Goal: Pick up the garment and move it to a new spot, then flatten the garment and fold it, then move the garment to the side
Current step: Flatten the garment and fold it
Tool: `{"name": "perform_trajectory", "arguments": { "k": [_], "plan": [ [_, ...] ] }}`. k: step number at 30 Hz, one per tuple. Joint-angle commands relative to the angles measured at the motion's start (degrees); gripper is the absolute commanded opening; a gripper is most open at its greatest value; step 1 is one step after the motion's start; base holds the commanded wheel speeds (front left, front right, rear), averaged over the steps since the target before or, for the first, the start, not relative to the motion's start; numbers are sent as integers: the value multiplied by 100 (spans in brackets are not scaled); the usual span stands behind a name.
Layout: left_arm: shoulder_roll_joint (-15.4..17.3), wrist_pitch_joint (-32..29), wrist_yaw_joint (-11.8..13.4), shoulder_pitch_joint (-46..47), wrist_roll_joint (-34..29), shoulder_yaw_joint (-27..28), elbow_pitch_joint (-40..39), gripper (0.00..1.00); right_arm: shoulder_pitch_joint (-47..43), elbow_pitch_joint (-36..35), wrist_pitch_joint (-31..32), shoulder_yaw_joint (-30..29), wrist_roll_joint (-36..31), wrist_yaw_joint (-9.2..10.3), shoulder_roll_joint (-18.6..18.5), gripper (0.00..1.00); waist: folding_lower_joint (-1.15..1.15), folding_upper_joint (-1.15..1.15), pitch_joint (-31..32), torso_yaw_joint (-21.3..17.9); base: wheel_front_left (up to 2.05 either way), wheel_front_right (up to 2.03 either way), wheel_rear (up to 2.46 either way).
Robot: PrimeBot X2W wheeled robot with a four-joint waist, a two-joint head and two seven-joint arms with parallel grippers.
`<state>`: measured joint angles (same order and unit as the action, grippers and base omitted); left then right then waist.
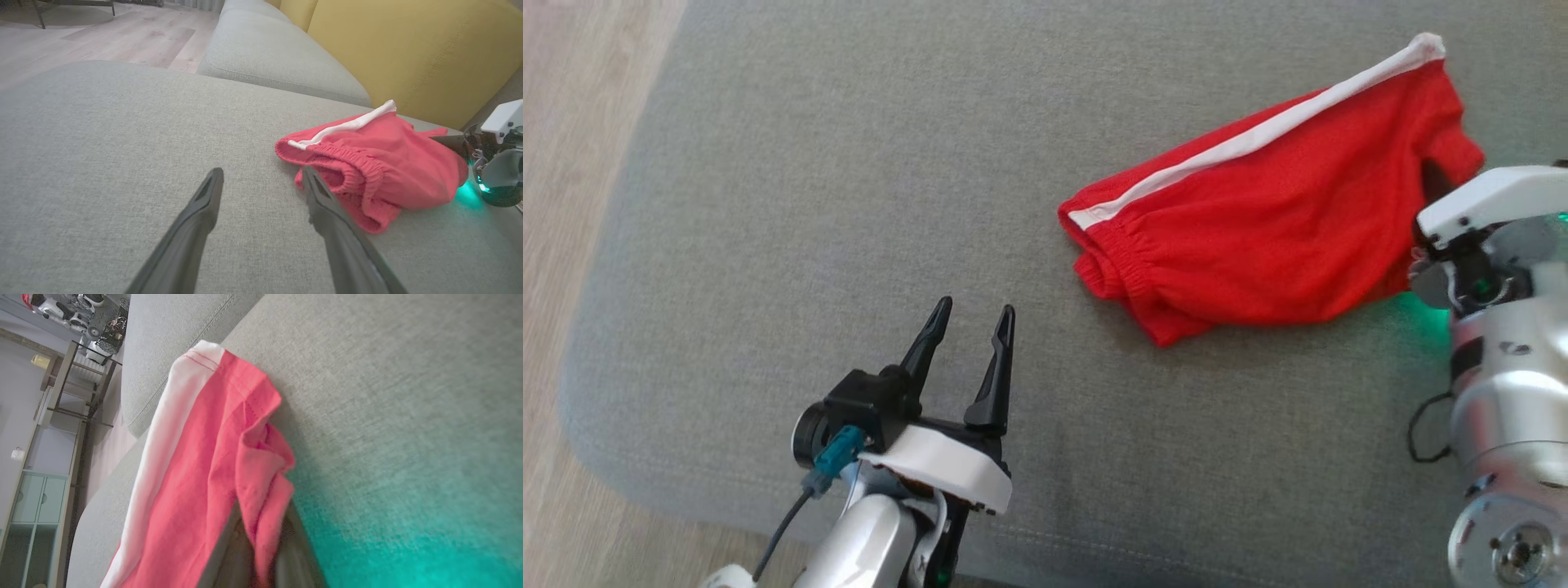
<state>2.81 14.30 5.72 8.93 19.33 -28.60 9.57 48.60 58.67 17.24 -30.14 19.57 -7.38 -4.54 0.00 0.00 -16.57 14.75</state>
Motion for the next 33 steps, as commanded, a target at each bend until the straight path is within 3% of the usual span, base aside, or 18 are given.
{"name": "perform_trajectory", "arguments": {
  "k": [1, 12, 20, 25, 33],
  "plan": [
    [7, 70, 35, 231, 3, 208, -156, 100, 34, -67, -55, 139, -8, -11, 124, 0, 0, 0, 39, -44, 0, 0, 0],
    [7, 70, -2, 95, -10, 298, -77, 100, -540, -607, -937, 742, 655, -11, 163, 0, 0, 0, 456, -563, 0, 0, 0],
    [7, 70, -19, -91, -37, 365, -31, 100, -1434, -819, -1426, 1189, 1736, -11, 165, 0, 0, 0, 844, -962, 0, 0, 0],
    [7, 70, -7, -206, -32, 409, -37, 100, -1911, -1056, -1663, 2011, 2351, -11, 166, 0, 0, 0, 949, -1182, 0, 0, 0],
    [7, 70, -35, -205, -30, 350, 3, 100, -1871, -1352, -2325, 2644, 2357, -11, 166, 0, 0, 0, 1034, -1204, 0, 0, 0]
  ]
}}
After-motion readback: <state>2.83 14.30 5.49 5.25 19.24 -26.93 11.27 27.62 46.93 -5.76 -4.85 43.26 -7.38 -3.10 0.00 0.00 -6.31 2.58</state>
